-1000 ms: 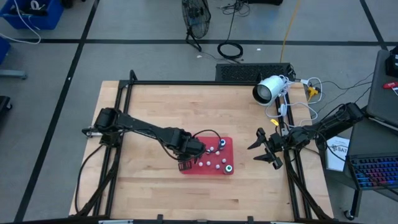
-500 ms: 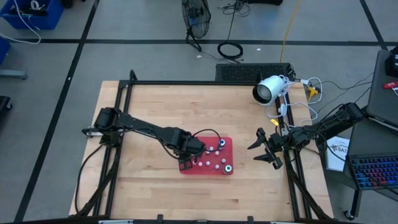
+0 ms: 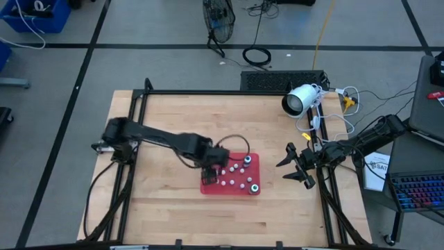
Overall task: Pick & Place food coloring
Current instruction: Return to Home Position
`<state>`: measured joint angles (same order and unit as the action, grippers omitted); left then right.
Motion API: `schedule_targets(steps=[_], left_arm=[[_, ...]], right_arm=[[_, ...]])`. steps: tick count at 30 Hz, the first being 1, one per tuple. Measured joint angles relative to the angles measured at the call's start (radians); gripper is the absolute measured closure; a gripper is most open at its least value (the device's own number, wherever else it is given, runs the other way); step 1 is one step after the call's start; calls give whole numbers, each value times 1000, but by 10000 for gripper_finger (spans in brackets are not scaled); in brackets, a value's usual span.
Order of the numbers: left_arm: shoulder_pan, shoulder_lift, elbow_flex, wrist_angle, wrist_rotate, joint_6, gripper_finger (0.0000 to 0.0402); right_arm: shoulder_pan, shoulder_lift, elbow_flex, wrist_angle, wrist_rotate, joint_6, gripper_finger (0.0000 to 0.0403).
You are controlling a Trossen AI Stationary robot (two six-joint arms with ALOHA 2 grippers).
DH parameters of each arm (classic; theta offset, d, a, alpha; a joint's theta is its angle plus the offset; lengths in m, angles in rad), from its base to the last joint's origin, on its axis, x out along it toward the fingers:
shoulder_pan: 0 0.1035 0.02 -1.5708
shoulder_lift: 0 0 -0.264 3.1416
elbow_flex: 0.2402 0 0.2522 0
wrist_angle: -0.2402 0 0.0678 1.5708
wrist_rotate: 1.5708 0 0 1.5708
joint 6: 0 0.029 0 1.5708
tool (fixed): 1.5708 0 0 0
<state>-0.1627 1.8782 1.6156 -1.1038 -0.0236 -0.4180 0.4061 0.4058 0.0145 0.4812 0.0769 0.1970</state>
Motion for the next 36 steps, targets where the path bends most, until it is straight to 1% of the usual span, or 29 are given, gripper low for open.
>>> schedule_targets(steps=[1, 3, 5, 8, 11, 13, 15, 17, 19, 20, 21, 23, 26, 29, 31, 36], left_arm=[[-5, -28, 12, -6, -50, 23, 139], [-28, -100, 25, -1, -203, 76, 138], [-68, -197, 15, 4, -392, 105, 140], [-140, -355, -45, 6, -673, 107, 145], [-203, -527, -164, 7, -922, 27, 148], [-235, -647, -270, 8, -1047, -68, 147], [-255, -772, -391, 9, -1125, -168, 144], [-256, -884, -513, 16, -1172, -269, 140], [-235, -988, -629, 41, -1177, -334, 137], [-220, -1032, -680, 81, -1175, -342, 136], [-206, -1072, -730, 133, -1169, -331, 136], [-177, -1141, -820, 249, -1124, -250, 137], [-107, -1218, -932, 465, -1001, -67, 143], [-15, -1298, -1046, 640, -866, 96, 148], [57, -1362, -1106, 718, -789, 166, 151], [194, -1536, -1217, 824, -539, 270, 146]], right_arm=[[0, 0, 0, 0, 0, 0, 185], [0, 0, 0, 0, 0, 0, 186], [0, 0, 0, 0, 0, 0, 188], [0, 0, 0, 0, 0, 0, 187], [0, 0, 0, 0, 0, 0, 185], [0, 0, 0, 0, 0, 0, 186], [0, 0, 0, 0, 0, 0, 188], [0, 0, 0, 0, 0, 0, 188], [0, 0, 0, 0, 0, 0, 186], [0, 0, 0, 0, 0, 0, 186], [0, 0, 0, 0, 0, 0, 185], [0, 0, 0, 0, 0, 0, 186], [0, 0, 0, 0, 0, 0, 188], [0, 0, 0, 0, 0, 0, 186], [0, 0, 0, 0, 0, 0, 185], [0, 0, 0, 0, 0, 0, 188]])
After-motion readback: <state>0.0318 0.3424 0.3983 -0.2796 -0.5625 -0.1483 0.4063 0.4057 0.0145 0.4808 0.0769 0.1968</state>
